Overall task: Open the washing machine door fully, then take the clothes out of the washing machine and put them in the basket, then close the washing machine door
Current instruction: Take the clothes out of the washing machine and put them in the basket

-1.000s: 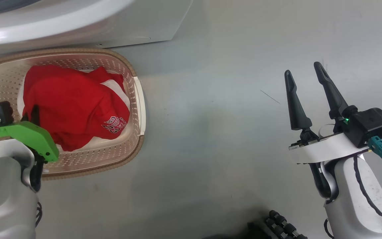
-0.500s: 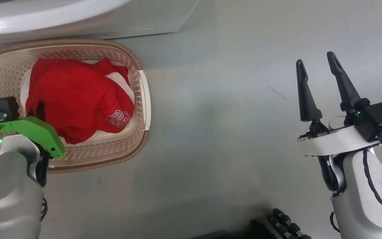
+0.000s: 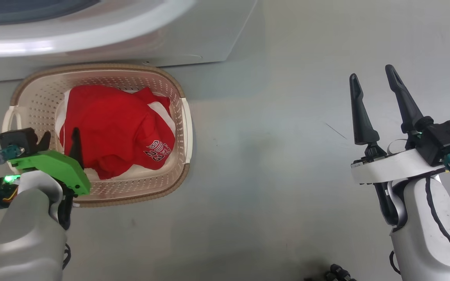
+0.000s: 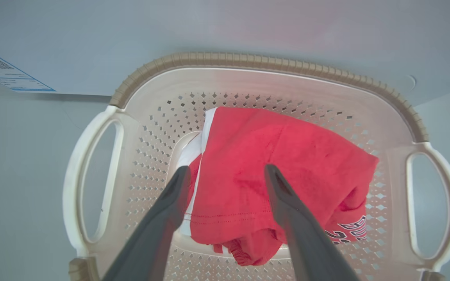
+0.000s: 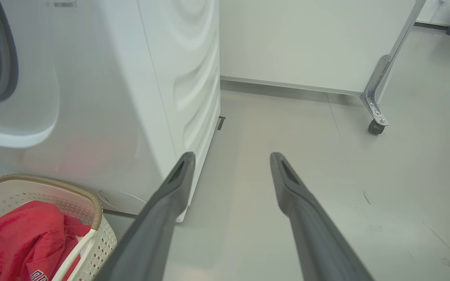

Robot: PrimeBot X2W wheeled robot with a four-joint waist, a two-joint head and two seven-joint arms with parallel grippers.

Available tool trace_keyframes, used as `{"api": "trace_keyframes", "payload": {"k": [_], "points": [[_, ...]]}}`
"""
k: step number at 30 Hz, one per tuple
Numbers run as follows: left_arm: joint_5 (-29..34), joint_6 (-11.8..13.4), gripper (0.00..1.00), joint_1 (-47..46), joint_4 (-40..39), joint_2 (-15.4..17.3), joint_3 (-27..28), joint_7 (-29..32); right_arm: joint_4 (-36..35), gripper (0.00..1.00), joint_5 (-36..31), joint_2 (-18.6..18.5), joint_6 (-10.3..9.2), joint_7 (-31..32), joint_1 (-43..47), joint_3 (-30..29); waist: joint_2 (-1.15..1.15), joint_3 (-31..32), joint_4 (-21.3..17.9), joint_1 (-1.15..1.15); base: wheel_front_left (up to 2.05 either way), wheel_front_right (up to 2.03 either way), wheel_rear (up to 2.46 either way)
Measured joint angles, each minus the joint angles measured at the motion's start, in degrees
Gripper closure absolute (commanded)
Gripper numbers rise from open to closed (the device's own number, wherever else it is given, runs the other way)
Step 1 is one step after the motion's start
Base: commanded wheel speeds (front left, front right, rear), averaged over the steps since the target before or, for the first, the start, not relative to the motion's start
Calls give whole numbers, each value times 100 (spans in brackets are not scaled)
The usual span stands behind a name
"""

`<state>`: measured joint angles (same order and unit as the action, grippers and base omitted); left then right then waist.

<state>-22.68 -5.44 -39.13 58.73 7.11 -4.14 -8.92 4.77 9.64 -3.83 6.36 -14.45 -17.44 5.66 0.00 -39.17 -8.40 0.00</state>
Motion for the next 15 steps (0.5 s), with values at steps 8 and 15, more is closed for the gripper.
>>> {"api": "trace_keyframes", "payload": {"k": [8,15], "points": [[145,-98,0,68,3,-52,-286,-400,200,0,-36,-18,4,0,5,16,0,539,191,0,0,0,0],[326,-144,0,229,-232,-74,-465,-535,369,0,-73,-93,7,0,105,-1,0,1074,392,0,0,0,0]]}}
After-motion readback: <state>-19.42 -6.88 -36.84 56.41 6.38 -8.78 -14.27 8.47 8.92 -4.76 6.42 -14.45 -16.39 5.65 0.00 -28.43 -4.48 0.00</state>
